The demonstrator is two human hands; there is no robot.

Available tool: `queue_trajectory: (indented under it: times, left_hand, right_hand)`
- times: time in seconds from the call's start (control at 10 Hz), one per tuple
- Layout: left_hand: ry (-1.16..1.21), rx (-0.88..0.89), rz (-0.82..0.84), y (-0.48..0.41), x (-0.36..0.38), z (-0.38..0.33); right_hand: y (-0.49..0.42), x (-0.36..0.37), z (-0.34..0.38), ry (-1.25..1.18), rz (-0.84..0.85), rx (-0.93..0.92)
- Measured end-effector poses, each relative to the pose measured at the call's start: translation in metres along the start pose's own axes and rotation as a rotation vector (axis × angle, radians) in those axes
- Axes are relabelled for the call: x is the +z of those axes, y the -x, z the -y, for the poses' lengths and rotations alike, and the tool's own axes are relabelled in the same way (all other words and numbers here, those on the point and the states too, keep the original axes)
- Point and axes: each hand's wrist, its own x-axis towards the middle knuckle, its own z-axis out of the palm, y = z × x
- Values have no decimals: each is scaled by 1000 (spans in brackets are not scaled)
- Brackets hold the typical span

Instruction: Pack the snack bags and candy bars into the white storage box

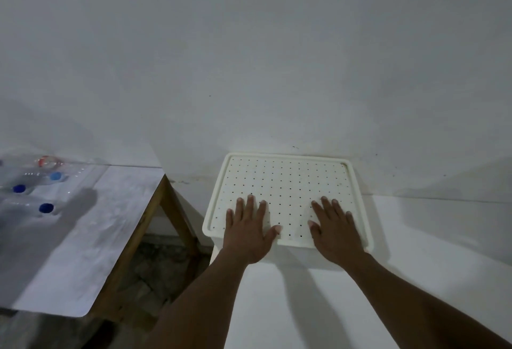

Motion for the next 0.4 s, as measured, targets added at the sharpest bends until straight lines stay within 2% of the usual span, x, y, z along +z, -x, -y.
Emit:
queue_trajectory:
  times: [0.2,0.3,0.4]
  left_hand:
    - [128,70,119,-2,-54,-38]
    - [105,92,67,-18,-99,-54]
    - [-1,197,-87,-33,-153,-74]
  right_hand:
    - [6,-60,-8,-188,177,-101]
    - [-10,-109,-13,-147,111,-128]
    - [-27,-165,-15,-172,-30,-150]
